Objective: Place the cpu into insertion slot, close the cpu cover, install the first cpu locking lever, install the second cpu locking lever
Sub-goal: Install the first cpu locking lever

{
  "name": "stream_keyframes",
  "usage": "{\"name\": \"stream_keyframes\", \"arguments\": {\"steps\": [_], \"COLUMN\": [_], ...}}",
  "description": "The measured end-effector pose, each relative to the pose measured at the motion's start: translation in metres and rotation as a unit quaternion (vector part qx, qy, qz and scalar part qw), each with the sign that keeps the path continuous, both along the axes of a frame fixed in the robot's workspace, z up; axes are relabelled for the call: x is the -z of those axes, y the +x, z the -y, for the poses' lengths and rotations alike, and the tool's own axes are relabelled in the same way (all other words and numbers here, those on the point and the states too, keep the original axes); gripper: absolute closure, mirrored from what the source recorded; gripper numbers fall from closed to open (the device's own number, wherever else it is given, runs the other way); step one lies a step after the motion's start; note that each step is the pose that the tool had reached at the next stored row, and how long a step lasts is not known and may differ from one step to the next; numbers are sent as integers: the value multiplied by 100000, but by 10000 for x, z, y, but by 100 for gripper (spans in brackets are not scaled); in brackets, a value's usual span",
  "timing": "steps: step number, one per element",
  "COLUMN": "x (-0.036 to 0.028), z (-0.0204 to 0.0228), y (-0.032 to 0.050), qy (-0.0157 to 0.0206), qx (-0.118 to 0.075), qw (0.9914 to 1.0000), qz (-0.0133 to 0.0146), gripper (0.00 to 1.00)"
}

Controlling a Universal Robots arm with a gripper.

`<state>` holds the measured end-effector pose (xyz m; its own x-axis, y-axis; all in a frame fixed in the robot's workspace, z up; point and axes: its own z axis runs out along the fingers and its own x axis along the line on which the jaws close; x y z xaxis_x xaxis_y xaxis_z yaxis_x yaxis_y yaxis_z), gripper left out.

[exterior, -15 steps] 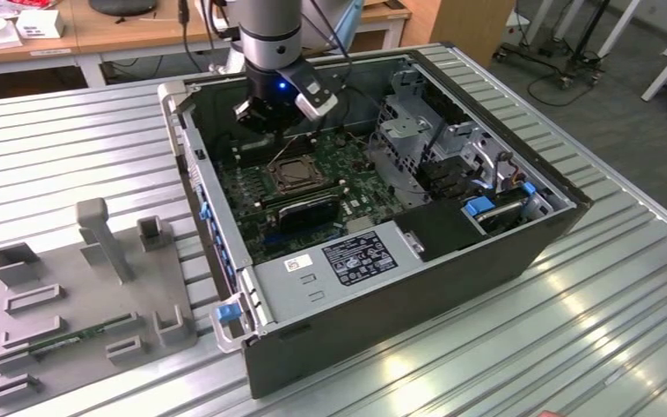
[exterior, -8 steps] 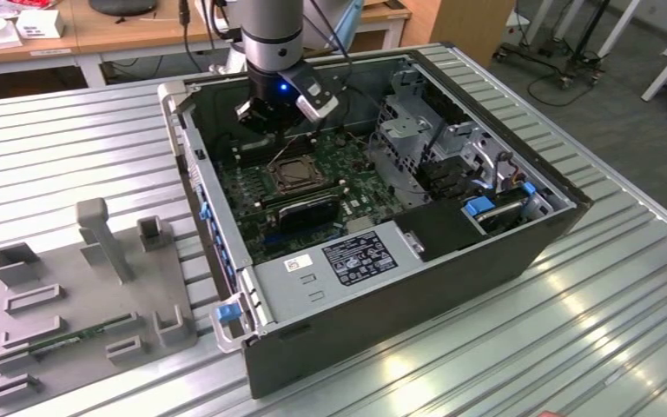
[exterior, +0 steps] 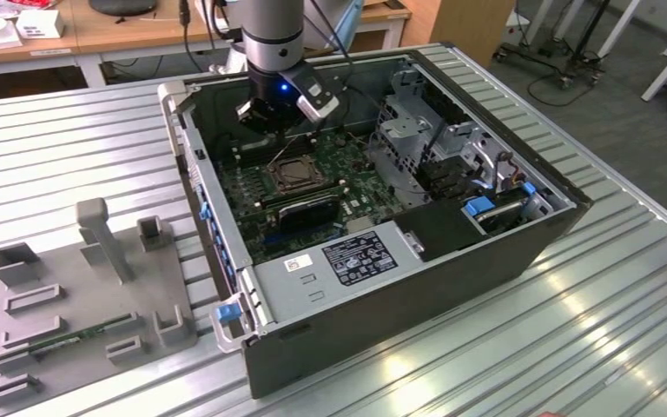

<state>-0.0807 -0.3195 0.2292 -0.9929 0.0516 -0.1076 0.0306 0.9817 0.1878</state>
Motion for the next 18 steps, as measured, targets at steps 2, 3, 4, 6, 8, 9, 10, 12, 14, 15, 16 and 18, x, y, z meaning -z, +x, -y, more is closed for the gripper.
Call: {"name": "stream_keyframes", "arguments": {"steps": [2, 3, 4, 6, 8, 9, 10, 12, 14, 15, 16, 18], "x": [7, 11, 13, 17, 24, 27, 32, 44, 47, 49, 49, 54], "z": [0, 0, 0, 1, 0, 0, 0, 0, 0, 0, 0, 0], "y": [14, 20, 25, 29, 30, 31, 32, 34, 36, 36, 36, 37], "qy": [22, 35, 41, 49, 124, 187, 277, 437, 444, 449, 447, 456], "qx": [1, 1, 3, 9, 9, 6, -1, 12, 5, 6, 6, 6], "qw": [100000, 100000, 100000, 100000, 100000, 100000, 100000, 99999, 99999, 99999, 99999, 99999], "qz": [-5, -7, -8, -10, 0, -2, -5, -9, -11, -9, -12, -4], "gripper": [89, 89, 89, 89, 89, 89, 89, 89, 89, 89, 89, 89]}}
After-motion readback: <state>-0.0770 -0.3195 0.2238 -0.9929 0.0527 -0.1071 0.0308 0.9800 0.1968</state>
